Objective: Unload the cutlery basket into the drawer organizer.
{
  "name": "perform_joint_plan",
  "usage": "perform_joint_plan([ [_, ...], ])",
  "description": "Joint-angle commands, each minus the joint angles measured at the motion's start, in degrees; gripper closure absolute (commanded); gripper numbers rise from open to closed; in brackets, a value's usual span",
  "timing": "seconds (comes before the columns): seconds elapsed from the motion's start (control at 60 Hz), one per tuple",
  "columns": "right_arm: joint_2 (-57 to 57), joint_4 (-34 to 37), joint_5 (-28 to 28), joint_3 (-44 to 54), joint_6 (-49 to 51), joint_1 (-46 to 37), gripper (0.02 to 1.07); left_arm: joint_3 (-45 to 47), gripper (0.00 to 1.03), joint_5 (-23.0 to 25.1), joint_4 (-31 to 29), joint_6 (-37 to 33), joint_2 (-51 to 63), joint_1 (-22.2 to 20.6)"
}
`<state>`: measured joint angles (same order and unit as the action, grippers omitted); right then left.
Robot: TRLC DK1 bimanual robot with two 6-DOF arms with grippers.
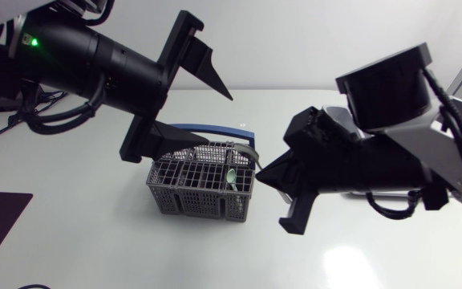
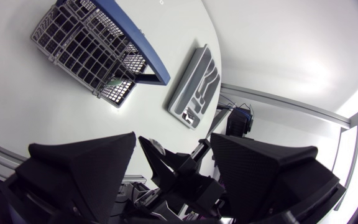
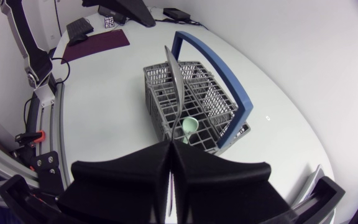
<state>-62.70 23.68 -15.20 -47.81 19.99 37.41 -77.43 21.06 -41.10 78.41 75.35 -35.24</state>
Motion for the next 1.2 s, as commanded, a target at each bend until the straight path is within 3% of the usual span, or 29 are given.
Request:
perform_joint_plan([
  [0.0, 2.2, 2.4, -2.0, 2.0, 3.6, -3.4, 1.01, -1.8, 0.11, 0.6, 0.7, 0.6, -1.0, 1.1],
  [0.35, 4.3, 14.5, -13.6, 3.3, 24.0, -24.6, 1.01, 0.0, 0.11, -0.8, -0.4, -6.6, 1.6, 3.5],
  [0.533, -1.0, 19.2, -17.6, 2.8, 43.0, -39.4, 1.01, 2.0, 0.11, -5.8, -2.8, -15.9, 3.8, 2.4],
  [0.85, -16.7, 24.0, -17.5, -4.4, 68.9, -58.8, 1.01, 5.5, 0.12, -8.6, -2.8, -27.2, 4.0, 2.4],
  [1.183, -34.5, 20.5, -9.2, -17.8, 80.0, -67.8, 1.01, 7.5, 0.12, -9.7, -2.8, -33.7, 3.7, 2.0],
])
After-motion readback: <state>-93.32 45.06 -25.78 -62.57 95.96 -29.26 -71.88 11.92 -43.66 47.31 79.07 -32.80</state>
